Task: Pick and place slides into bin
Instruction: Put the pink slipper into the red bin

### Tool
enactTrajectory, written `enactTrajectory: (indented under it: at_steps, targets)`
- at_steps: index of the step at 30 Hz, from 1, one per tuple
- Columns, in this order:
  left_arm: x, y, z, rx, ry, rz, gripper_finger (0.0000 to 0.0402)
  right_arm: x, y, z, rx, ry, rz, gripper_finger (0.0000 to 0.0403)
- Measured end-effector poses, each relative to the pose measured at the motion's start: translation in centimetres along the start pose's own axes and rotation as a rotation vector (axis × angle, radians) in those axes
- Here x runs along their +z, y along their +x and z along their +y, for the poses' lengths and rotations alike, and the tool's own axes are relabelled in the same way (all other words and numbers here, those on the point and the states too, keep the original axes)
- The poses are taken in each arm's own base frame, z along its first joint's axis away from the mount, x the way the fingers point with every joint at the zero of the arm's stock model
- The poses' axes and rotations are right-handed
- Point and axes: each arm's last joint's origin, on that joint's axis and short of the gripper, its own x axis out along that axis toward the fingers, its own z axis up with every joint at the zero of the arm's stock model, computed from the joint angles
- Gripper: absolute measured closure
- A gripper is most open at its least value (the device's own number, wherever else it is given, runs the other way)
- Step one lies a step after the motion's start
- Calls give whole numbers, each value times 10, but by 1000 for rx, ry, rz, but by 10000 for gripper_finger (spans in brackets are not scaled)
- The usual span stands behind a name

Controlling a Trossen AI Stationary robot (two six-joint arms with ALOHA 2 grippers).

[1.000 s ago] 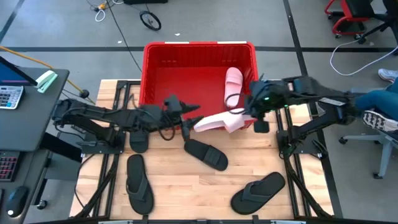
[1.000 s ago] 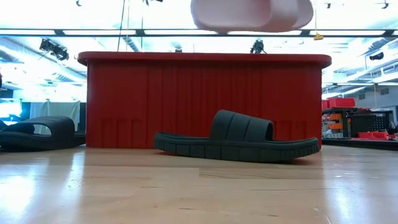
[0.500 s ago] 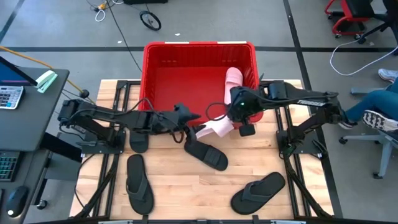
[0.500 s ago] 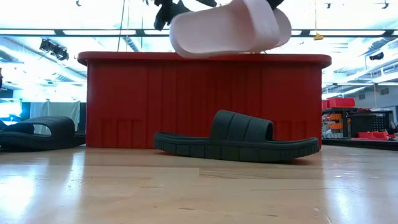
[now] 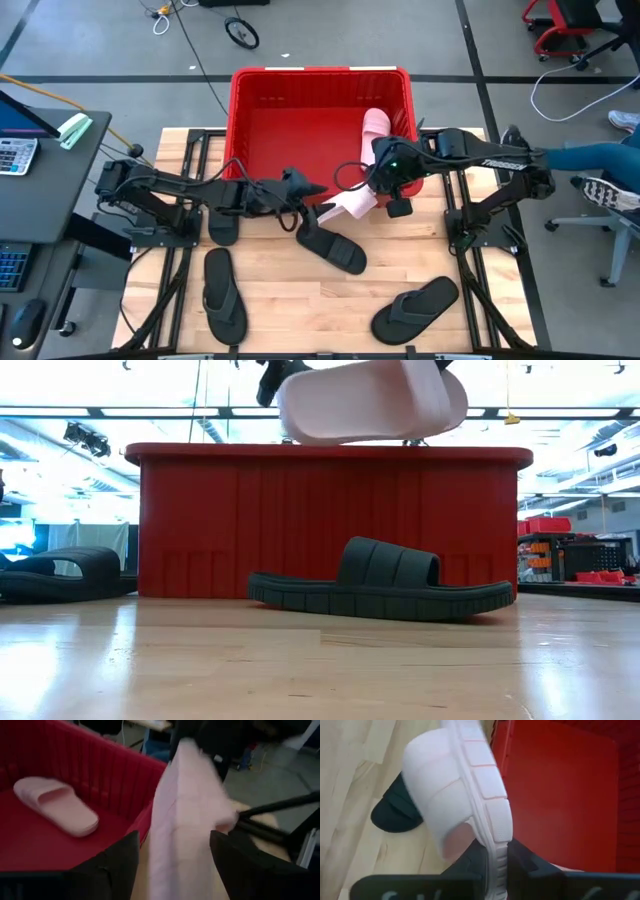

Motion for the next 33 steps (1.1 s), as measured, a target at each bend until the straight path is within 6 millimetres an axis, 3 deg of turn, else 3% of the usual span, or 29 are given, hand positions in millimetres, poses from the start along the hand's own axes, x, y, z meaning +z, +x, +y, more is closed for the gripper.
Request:
enactTrajectory:
  at_steps: [12, 26, 29, 33]
  targets:
    - [-1, 0, -1, -31, -3, 14, 157, 0, 1, -6, -42, 15, -3, 359]
    - [-15, 8, 2, 16, 32, 103, 160, 0, 0, -9, -38, 20, -18, 361]
    - [-16, 8, 2, 18, 34, 106, 181, 0, 0, -9, -38, 19, -18, 358]
    - [-16, 9, 2, 19, 33, 107, 240, 0, 0, -9, -37, 19, -18, 338]
